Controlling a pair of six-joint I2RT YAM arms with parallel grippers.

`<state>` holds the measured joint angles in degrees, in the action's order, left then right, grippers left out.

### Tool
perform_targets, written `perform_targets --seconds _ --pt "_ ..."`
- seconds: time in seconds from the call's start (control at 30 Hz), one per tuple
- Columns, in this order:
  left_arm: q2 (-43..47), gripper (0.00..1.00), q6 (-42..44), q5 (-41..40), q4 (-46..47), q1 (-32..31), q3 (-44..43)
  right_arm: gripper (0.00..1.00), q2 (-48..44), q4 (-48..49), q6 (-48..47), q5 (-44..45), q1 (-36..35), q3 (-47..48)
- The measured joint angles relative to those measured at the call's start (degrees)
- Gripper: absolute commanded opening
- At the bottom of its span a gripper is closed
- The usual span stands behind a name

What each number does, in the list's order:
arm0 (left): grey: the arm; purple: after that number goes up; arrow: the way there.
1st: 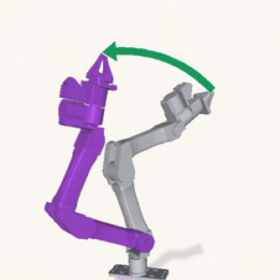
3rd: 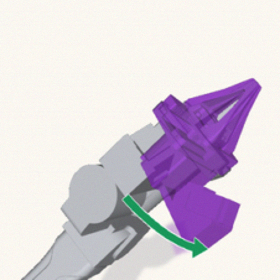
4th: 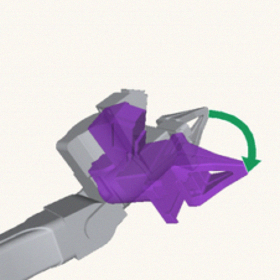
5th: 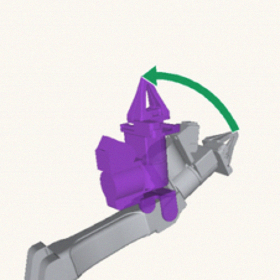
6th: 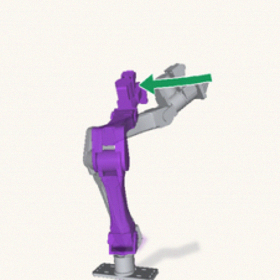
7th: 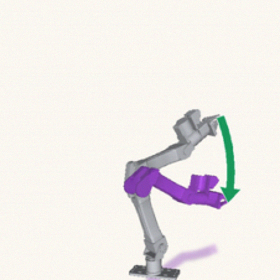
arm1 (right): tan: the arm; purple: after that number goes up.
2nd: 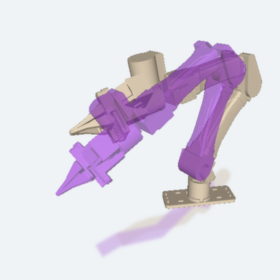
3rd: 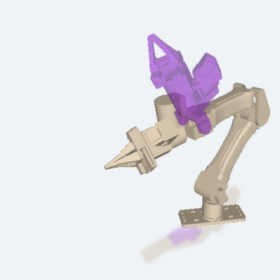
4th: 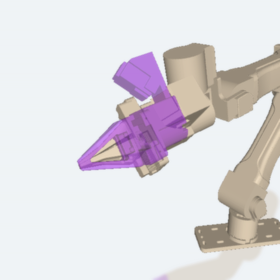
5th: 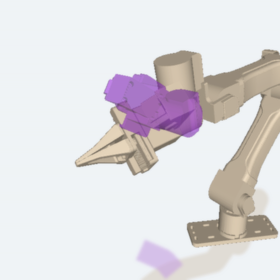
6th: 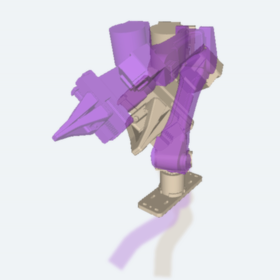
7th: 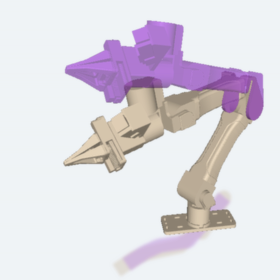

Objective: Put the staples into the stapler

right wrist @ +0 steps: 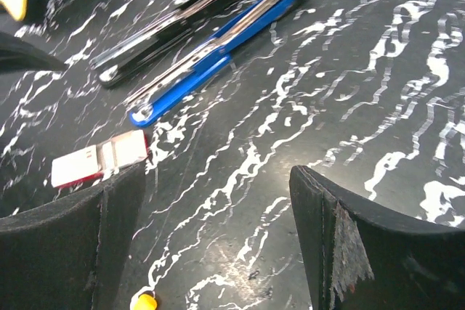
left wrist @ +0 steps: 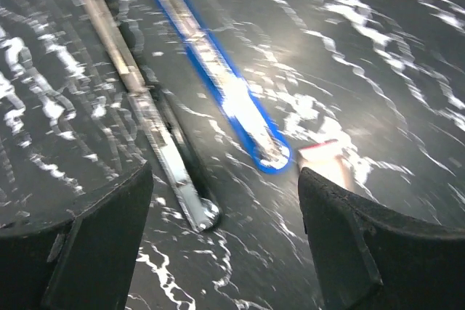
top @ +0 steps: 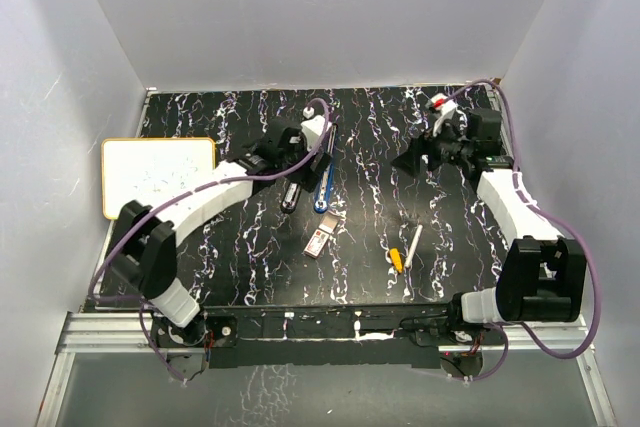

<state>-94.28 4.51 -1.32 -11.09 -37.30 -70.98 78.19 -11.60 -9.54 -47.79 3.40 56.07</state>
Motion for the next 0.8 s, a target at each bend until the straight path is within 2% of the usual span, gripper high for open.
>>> perform_targets --seconds 0.2,0.33,0.57,0.8 --pt "9.18 0.77 4.15 18.71 -4.66 -0.28 6.91 0.83 0.13 -6.08 -5.31 -0.17 -6.82 0.39" --pt "10.47 0.79 5.09 24.74 -7.34 -2.05 11.93 0.82 0.13 -8.07 -6.67 0.04 -11.13 0.39" --pt "10.27 0.80 7.54 23.52 -7.02 -7.91 19.37 0.79 2.86 -7.72 -5.92 -0.20 -16.37 0.39" --pt "9.25 0.86 8.35 18.67 -1.40 -9.11 22.91 0.75 10.19 -5.81 -2.47 -0.74 -18.67 0.39"
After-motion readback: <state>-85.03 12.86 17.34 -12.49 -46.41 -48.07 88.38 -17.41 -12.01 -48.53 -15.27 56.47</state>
